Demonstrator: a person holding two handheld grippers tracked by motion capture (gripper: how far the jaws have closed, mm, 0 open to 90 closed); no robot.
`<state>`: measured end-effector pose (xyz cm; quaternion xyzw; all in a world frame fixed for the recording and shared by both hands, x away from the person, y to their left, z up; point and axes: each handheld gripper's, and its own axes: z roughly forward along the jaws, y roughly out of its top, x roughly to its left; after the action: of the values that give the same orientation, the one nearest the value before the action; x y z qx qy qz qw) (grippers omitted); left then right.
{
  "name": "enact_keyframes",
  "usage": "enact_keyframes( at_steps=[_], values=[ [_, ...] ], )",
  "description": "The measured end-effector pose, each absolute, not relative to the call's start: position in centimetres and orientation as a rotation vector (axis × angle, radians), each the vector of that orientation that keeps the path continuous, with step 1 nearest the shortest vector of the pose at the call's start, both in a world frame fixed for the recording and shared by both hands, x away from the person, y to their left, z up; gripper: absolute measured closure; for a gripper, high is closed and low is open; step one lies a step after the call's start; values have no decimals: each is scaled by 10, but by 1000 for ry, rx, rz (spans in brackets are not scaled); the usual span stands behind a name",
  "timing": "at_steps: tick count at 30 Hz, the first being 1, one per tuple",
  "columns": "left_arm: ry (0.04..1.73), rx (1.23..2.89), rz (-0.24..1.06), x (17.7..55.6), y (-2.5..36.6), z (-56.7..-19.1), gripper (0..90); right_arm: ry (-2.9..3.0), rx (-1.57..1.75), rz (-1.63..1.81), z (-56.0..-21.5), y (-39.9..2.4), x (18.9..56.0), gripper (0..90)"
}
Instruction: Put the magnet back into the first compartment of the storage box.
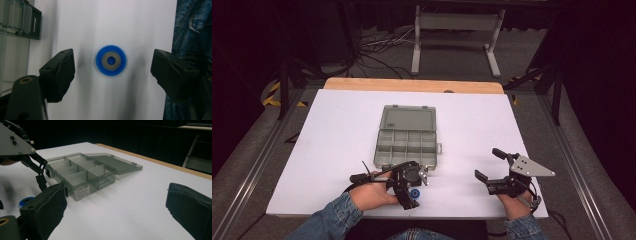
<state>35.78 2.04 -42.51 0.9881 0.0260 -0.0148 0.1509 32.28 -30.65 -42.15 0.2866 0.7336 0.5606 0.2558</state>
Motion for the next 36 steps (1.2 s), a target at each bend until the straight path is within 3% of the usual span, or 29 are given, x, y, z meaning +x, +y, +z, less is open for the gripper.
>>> enact_keyframes(
  at_steps=[3,6,13,17,36],
  values=[
    [69,2838,-29,358,20,-425,238,1994,776,1526,-421,-307,323,37],
    [55,2838,-25,358,20,-424,341,1997,780,1533,-422,-307,323,37],
    [77,2852,5,354,17,-427,459,2000,782,1537,-422,-307,324,37],
    [53,2852,10,354,18,-426,604,1999,784,1535,-422,-307,324,37],
    [20,2800,39,353,22,-409,622,2002,784,1534,-422,-307,324,37]
  ],
)
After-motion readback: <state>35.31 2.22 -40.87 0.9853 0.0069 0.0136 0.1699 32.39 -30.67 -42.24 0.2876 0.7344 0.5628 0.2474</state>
